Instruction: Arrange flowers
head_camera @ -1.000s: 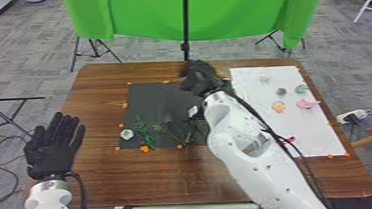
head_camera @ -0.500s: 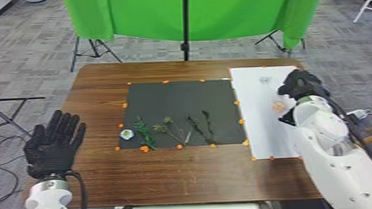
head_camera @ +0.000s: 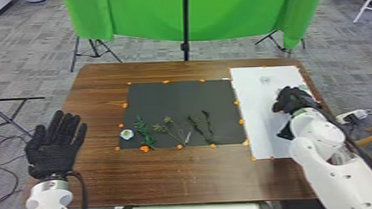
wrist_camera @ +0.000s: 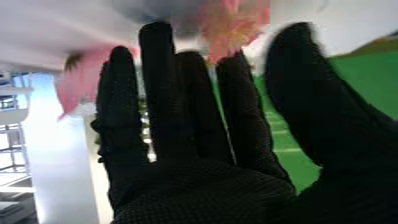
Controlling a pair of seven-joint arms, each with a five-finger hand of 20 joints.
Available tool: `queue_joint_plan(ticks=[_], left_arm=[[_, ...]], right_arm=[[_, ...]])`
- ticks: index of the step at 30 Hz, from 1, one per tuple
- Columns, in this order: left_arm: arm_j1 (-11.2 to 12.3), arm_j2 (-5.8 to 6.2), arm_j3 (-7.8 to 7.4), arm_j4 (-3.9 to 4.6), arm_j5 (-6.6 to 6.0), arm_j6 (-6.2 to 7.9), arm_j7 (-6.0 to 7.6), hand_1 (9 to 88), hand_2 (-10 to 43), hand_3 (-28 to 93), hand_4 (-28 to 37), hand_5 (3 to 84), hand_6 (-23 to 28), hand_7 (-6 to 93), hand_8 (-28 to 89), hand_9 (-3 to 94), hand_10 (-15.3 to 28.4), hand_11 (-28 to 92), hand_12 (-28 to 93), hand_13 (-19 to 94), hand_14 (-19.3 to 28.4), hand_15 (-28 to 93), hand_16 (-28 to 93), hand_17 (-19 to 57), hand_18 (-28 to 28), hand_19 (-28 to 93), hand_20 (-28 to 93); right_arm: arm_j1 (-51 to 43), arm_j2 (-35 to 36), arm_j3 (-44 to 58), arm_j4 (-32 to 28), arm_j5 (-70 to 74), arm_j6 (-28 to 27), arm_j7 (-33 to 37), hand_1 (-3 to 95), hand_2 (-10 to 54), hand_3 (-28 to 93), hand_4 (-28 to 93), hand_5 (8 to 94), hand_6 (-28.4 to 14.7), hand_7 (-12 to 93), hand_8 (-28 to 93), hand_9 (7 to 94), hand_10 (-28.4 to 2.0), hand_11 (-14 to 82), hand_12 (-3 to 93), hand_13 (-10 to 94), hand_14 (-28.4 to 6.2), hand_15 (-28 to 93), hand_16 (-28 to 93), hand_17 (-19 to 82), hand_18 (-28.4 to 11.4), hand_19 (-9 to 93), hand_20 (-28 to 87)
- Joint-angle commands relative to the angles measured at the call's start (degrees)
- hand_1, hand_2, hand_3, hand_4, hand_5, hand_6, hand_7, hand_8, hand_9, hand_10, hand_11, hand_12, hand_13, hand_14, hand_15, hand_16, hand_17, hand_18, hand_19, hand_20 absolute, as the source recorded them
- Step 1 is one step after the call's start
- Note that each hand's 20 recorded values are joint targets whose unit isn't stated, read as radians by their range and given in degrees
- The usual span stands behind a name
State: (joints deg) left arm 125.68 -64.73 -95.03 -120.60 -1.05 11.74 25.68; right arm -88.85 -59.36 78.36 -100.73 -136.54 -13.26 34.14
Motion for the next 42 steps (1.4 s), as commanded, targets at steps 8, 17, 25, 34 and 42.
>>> queue_joint_plan(ticks=[8,17,25,34,42], left_arm=[[1.46,-1.02,-0.36,-0.23,-0.08,-0.39,-1.35,30.1,16.2,80,-28.3,52.5,10.2,15.3,-10,45.0,16.4,26,13,34,16.2,41,-8,-7.4,13.8,39,14],[1.95,-1.18,-0.37,-0.27,-0.43,-0.18,-1.13,29.7,16.2,80,-28.3,52.4,10.3,15.3,-10,44.9,16.6,26,13,34,16.3,42,-8,-7.4,13.8,39,14],[1.01,-0.92,0.7,0.21,1.03,1.1,-1.61,29.3,16.7,80,-28.3,52.5,10.3,15.2,-10,44.9,16.6,26,13,33,16.3,42,-8,-7.4,13.8,39,14],[-1.07,0.89,2.94,0.72,4.88,4.01,-0.79,28.8,17.6,79,-28.3,52.7,10.6,15.5,-10,44.8,16.8,26,13,33,16.4,42,-8,-7.5,13.8,39,14],[-4.25,2.82,4.95,1.85,7.08,4.06,0.5,28.4,17.6,80,-28.3,52.6,10.6,15.3,-10,44.5,17.0,26,12,33,16.4,41,-8,-7.5,13.8,39,14]], right_arm=[[-3.23,-1.51,-0.91,3.39,-2.85,9.48,-0.69,66.1,-9.5,69,-28,70.5,-0.5,51,1,79.5,-10.3,24.8,45.9,75,-5.0,44,41,43,-18.2,88,32],[0.09,0.09,-6.14,-8.9,-0.48,13.94,-7.88,66.0,-9.5,70,-28,72.6,-0.9,52,5,81.0,-10.7,24.7,45.5,76,-5.3,44,42,42,-19.6,89,33],[16.62,-10.42,-20.31,-3.6,4.44,10.67,-14.31,65.3,-9.5,72,-28,71.8,-1.1,51,5,80.1,-11.0,24.0,46.3,75,-5.7,44,42,42,-19.2,88,33],[28.26,-22.66,-32.29,12.22,-0.97,7.21,-23.53,64.5,-9.5,73,-28,70.4,-1.1,52,5,79.0,-11.1,24.3,46.5,74,-5.7,45,42,41,-18.9,87,33],[27.47,-32.16,-31.68,23.23,-8.33,5.68,-23.92,64.2,-9.5,74,-28,67.9,-0.7,54,4,77.4,-10.9,25.6,45.1,73,-5.5,45,41,41,-18.8,86,34]])
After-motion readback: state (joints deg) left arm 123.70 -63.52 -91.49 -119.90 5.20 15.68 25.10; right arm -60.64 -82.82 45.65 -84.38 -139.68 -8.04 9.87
